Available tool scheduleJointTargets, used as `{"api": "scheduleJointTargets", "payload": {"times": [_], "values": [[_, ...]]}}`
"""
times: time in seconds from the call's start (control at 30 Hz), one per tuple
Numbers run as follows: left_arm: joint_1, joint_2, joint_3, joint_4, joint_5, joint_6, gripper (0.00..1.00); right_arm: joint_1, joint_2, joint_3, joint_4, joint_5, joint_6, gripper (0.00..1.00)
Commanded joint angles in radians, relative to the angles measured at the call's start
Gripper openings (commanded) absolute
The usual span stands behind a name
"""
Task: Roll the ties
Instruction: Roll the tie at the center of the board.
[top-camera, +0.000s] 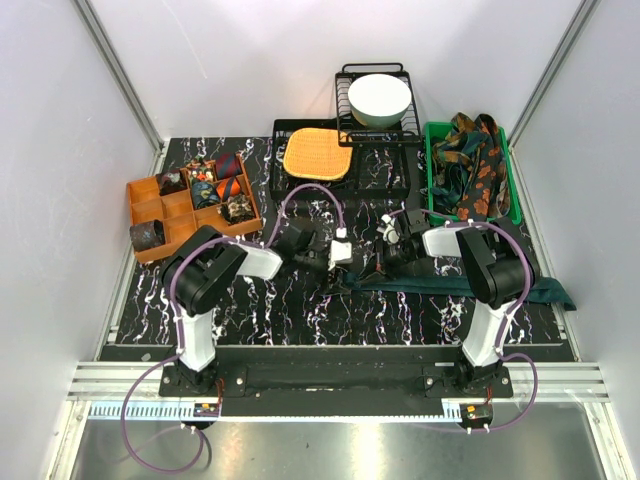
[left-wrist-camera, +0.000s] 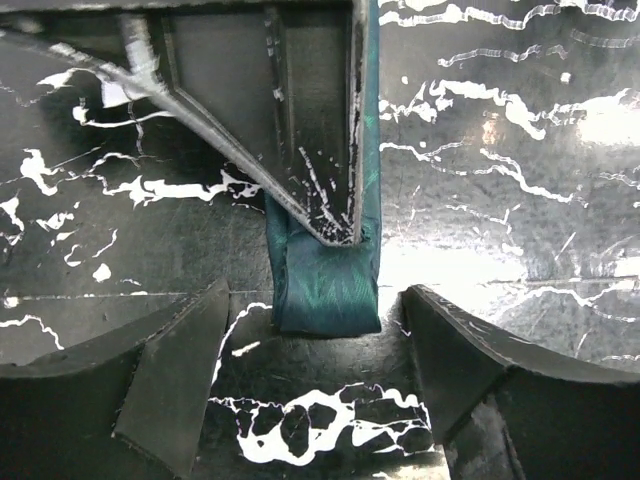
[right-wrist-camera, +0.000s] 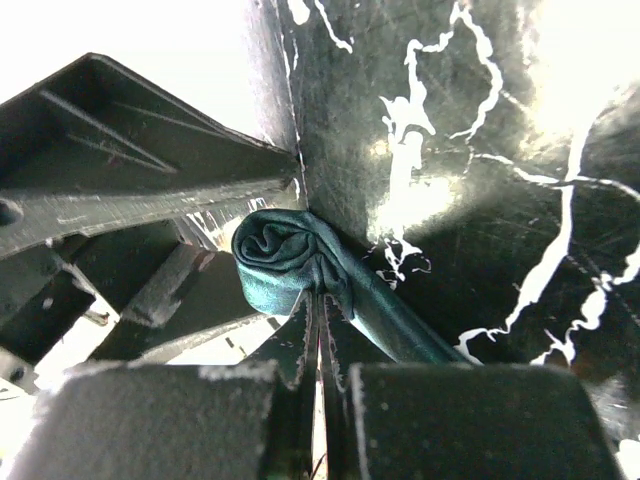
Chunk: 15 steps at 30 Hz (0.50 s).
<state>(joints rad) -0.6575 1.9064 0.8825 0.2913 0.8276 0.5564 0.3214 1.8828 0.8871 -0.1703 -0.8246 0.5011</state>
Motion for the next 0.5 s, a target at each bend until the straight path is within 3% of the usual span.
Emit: {"api": "scheduleJointTargets", "payload": {"times": [0.0,0.27,0.4,0.47], "values": [[0.030,0.072,-0.112,0.336,0.093,-0.179,0.78,-0.015,0.061,0.003,-0.077,0.206,-0.067,0.00],[0.029,0.186,-0.151,0.699,0.120,-0.417,0.66,-0.025,0.085,0.016,-0.106,0.217,-0.076,0.00],[0.022,0.203,-0.149,0.704,0.099,-0.425,0.53,-0.027,0.096,0.023,-0.116,0.211,-0.079,0.00],[0.016,0.184,-0.145,0.604,0.090,-0.377,0.40,-0.028,0.095,0.023,-0.115,0.208,-0.081,0.00]]}}
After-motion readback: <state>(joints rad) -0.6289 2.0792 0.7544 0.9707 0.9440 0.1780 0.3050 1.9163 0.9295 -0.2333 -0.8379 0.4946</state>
